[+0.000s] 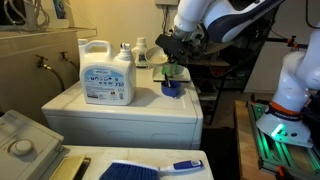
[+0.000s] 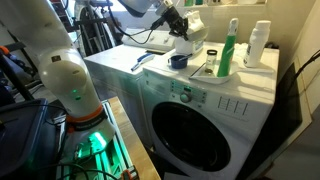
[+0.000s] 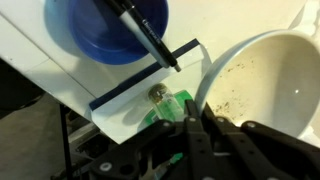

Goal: Pick up the white bowl and put it on the washing machine

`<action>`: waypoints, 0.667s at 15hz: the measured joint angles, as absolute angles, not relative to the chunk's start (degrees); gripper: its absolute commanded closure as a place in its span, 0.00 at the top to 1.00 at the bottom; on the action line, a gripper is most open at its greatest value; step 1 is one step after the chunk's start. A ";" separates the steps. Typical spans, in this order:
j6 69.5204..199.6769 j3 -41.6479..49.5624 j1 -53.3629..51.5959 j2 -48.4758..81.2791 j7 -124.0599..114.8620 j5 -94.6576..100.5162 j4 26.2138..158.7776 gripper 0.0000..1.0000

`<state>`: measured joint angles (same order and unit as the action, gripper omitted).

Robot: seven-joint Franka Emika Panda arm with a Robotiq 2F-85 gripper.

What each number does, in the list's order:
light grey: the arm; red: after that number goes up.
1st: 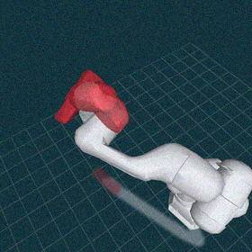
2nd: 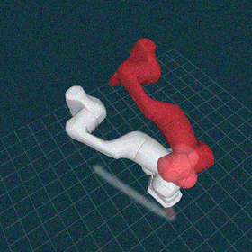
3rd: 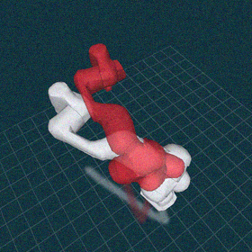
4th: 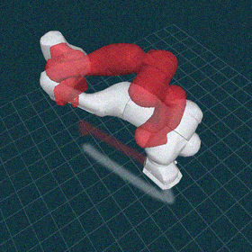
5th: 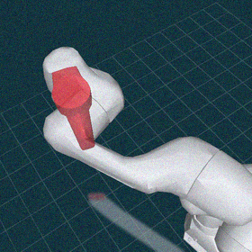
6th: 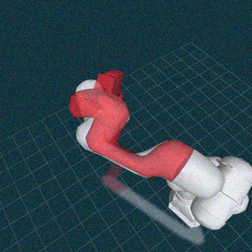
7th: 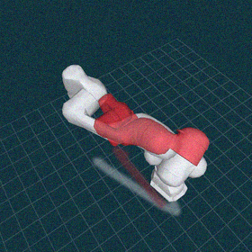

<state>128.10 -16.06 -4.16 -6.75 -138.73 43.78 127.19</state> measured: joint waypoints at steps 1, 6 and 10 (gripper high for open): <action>128.50 -15.01 -4.02 -4.39 -139.40 43.52 125.12 0.02; 143.74 -7.41 -3.01 6.53 -132.50 32.64 116.00 0.02; 148.12 -6.62 -2.03 12.95 -115.68 14.76 110.63 0.02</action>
<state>148.12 -6.62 -2.03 12.95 -115.68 14.76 110.63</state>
